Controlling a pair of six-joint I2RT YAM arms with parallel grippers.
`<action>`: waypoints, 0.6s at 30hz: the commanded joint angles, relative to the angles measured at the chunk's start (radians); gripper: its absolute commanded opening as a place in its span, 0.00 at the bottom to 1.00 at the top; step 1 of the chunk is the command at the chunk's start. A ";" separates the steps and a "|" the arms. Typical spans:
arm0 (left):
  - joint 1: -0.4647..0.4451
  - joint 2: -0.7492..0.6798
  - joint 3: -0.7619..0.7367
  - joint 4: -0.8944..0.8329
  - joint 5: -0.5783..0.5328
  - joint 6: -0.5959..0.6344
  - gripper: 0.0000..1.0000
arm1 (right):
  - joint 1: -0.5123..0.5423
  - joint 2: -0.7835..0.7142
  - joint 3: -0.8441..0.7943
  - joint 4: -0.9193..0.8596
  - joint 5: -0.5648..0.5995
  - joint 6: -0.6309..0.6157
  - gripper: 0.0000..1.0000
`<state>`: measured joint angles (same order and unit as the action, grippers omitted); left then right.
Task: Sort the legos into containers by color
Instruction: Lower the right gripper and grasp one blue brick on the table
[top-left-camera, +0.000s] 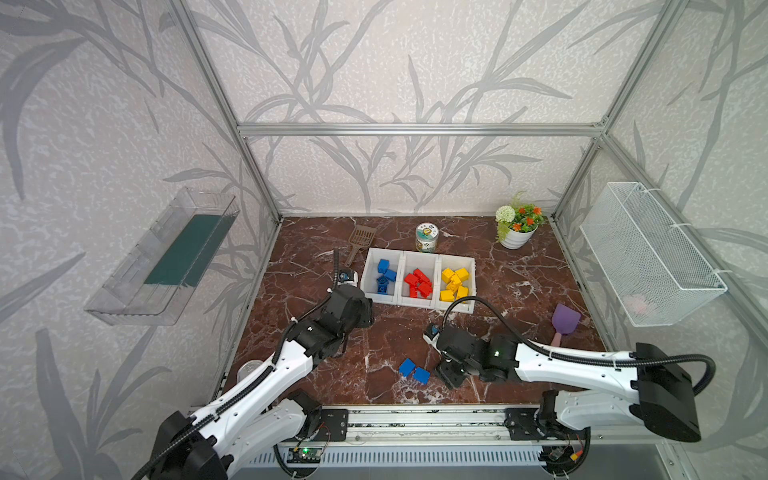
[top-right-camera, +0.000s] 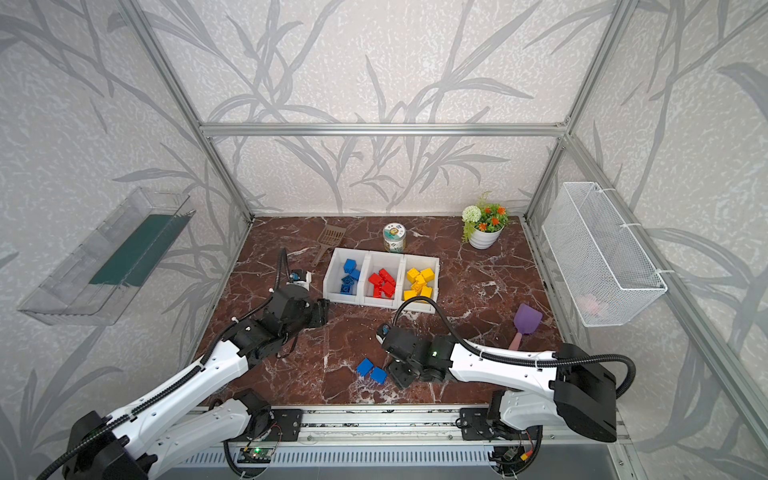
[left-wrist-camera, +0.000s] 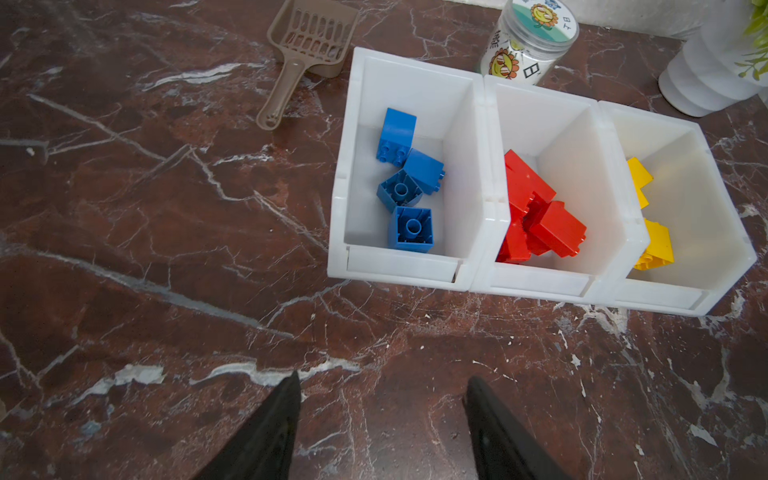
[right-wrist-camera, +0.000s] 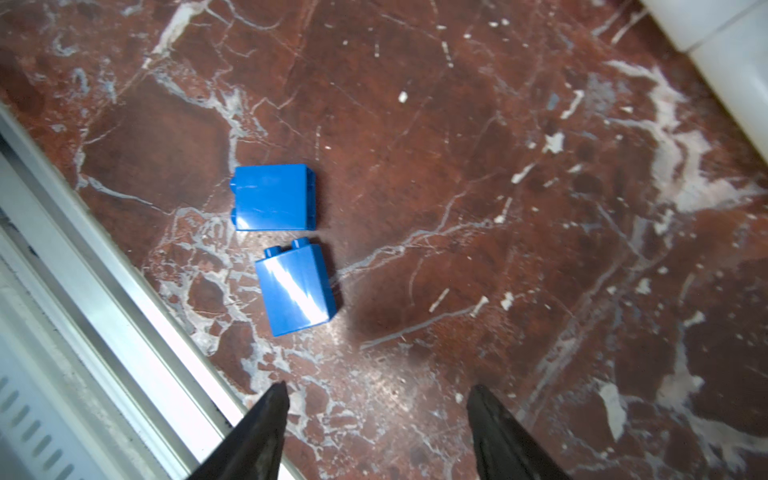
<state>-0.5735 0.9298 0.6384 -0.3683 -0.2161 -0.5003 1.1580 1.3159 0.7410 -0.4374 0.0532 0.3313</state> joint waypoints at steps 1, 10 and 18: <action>0.004 -0.045 -0.018 -0.021 -0.053 -0.046 0.66 | 0.023 0.069 0.056 0.031 -0.046 -0.044 0.69; 0.004 -0.043 -0.013 -0.039 -0.056 -0.045 0.66 | 0.080 0.263 0.157 0.044 -0.045 -0.074 0.62; 0.004 -0.057 -0.016 -0.047 -0.057 -0.047 0.66 | 0.092 0.359 0.191 -0.008 0.034 -0.030 0.47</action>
<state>-0.5735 0.8867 0.6281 -0.3916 -0.2443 -0.5278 1.2430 1.6577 0.9054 -0.3985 0.0444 0.2852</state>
